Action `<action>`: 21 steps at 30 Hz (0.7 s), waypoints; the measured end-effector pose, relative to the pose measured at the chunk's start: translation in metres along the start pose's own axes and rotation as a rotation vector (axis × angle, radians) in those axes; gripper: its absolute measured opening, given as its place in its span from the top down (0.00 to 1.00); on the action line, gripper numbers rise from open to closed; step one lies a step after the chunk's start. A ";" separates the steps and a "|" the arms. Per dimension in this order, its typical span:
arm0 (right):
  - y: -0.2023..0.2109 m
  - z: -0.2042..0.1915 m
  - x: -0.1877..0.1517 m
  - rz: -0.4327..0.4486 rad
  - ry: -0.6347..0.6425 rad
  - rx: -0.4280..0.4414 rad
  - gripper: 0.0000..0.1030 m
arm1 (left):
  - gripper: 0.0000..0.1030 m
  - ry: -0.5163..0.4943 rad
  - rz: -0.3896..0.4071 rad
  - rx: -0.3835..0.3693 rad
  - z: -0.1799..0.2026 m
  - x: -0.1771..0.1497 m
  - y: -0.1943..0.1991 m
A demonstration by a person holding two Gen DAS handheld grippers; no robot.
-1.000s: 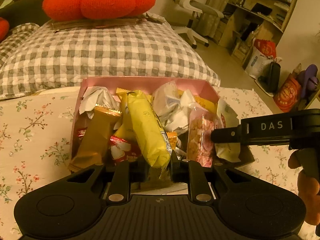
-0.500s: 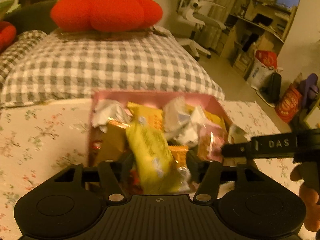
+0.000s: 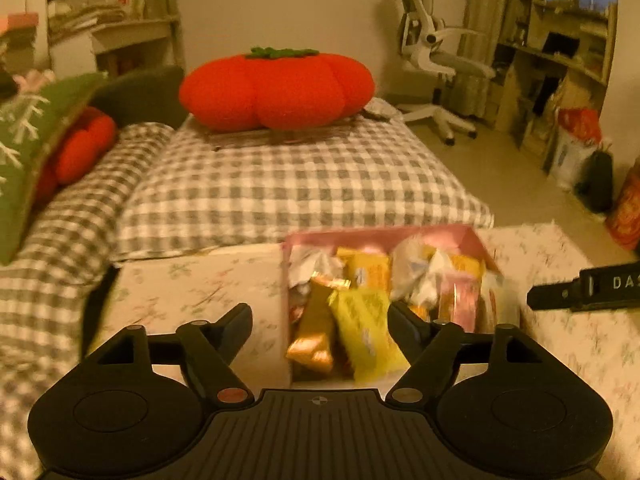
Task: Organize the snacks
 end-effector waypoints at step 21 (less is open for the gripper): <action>0.102 -0.064 -0.076 0.017 0.204 0.019 0.01 | 0.04 0.070 -0.021 0.086 -0.002 -0.069 0.128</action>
Point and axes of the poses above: each gripper's, at about its wrist camera, not at the fingertips, and y roughly against the way its jaws point, z to its right, x to its top, the point moved 2 cm from there along -y, roughly the way its jaws point
